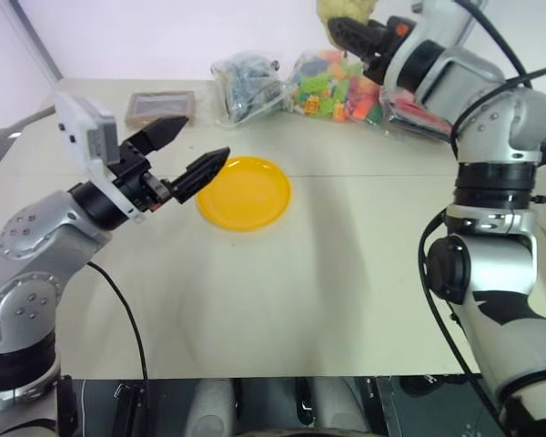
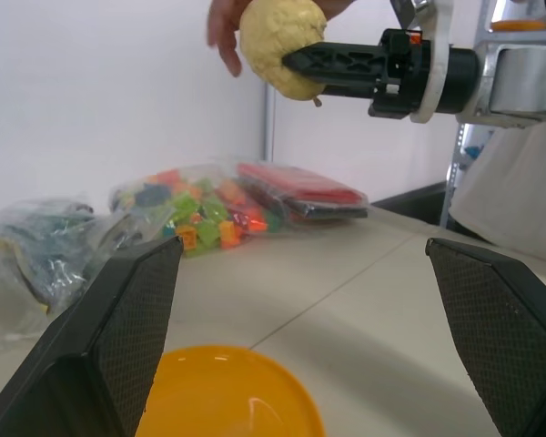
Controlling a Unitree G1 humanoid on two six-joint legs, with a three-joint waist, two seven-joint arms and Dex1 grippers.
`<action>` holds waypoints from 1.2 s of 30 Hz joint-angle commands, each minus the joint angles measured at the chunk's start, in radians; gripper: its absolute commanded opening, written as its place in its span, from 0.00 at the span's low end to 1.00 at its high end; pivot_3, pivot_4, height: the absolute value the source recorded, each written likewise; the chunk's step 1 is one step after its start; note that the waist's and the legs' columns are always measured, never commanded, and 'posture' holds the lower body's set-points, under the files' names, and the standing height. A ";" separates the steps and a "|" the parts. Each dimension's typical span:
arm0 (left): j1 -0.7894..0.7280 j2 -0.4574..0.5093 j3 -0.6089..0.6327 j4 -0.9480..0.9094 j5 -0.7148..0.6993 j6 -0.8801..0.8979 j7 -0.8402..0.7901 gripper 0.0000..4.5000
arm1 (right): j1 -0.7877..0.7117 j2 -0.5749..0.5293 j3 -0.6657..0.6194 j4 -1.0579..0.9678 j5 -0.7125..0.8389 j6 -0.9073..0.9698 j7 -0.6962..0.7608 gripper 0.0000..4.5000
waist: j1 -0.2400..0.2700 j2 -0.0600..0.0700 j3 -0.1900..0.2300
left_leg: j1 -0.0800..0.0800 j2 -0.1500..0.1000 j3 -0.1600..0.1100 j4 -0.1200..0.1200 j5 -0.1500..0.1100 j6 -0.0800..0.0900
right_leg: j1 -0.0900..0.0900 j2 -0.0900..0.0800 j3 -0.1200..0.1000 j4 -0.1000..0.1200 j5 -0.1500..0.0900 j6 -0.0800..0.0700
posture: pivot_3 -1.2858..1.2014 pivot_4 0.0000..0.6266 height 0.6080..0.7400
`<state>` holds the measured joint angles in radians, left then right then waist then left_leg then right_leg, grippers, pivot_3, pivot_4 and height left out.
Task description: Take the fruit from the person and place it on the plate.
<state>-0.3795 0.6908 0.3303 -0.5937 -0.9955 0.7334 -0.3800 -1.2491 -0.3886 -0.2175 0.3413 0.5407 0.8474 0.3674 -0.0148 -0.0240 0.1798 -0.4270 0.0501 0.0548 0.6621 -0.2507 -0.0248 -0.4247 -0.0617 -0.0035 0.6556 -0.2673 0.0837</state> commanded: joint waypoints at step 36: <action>0.307 0.090 0.102 -0.122 0.042 0.031 0.085 1.00 | 0.415 0.267 0.348 -0.224 -0.217 -0.007 0.039 0.99 | -0.002 0.001 0.000 | 0.000 0.000 0.000 -0.001 0.000 0.000 | -0.002 -0.001 0.000 0.001 0.000 0.000 | 0.52 0.24 0.93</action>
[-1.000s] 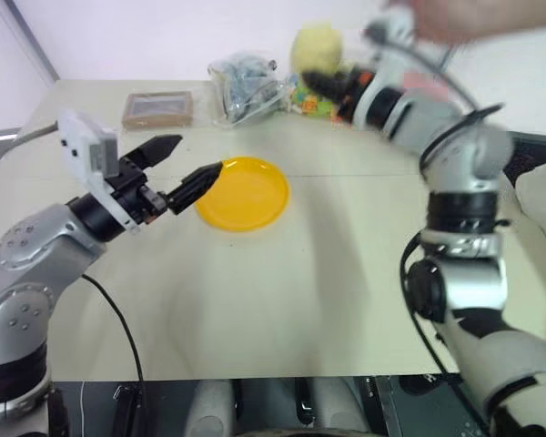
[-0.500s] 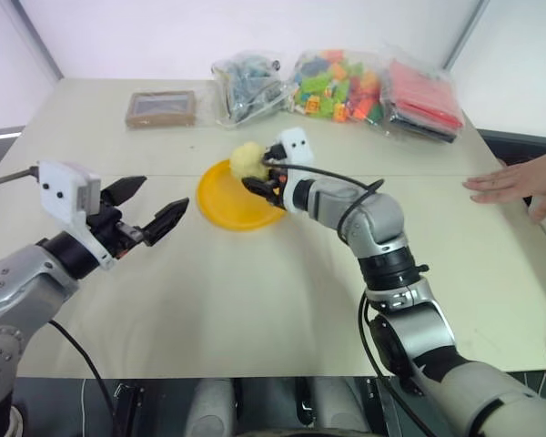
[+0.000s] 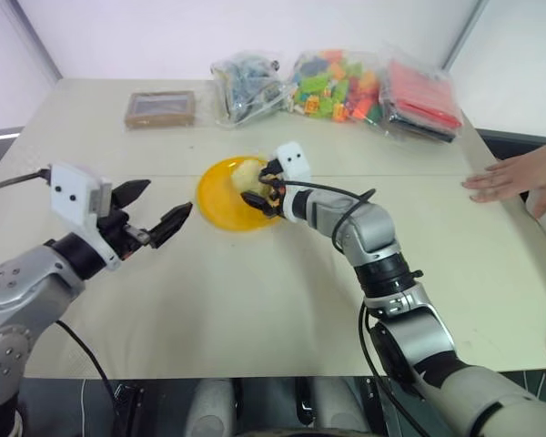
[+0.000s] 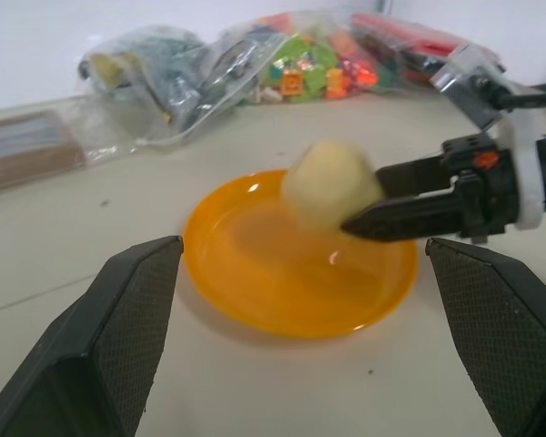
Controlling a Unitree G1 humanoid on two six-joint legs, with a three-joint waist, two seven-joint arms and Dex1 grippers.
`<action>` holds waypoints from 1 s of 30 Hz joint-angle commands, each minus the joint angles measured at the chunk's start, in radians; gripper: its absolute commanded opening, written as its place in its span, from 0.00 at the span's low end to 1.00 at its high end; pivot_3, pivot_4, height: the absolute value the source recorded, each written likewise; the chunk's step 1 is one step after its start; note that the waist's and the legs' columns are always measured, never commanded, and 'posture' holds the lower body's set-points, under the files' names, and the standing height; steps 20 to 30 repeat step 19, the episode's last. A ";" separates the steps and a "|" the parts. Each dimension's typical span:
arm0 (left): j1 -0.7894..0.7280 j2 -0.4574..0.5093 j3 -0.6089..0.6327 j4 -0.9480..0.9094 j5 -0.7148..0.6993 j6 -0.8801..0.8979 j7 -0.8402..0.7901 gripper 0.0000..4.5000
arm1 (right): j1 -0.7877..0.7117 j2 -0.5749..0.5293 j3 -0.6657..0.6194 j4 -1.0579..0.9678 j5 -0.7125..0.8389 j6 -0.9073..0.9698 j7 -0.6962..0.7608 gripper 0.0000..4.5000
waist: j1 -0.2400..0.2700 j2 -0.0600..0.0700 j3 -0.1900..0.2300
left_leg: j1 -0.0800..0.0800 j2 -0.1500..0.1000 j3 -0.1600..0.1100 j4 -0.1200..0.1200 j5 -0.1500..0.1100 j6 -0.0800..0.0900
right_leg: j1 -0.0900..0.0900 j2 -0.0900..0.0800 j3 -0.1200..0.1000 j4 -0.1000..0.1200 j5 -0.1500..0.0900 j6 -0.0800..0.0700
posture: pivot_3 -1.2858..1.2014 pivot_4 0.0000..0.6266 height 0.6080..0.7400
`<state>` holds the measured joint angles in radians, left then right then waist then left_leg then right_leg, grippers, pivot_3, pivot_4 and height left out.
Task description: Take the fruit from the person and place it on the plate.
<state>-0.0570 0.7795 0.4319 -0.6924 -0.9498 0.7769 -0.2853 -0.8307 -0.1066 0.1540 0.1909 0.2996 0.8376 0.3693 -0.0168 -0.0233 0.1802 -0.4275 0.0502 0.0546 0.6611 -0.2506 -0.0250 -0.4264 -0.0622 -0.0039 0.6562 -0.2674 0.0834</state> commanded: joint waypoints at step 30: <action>-0.022 0.005 0.018 0.005 -0.008 -0.020 -0.094 1.00 | 0.225 -0.687 -0.286 -0.393 0.280 -0.050 0.645 0.99 | 0.001 0.000 0.000 | 0.002 0.001 0.000 -0.001 -0.001 0.001 | 0.002 0.002 0.000 -0.004 0.000 0.000 | 0.52 0.24 0.93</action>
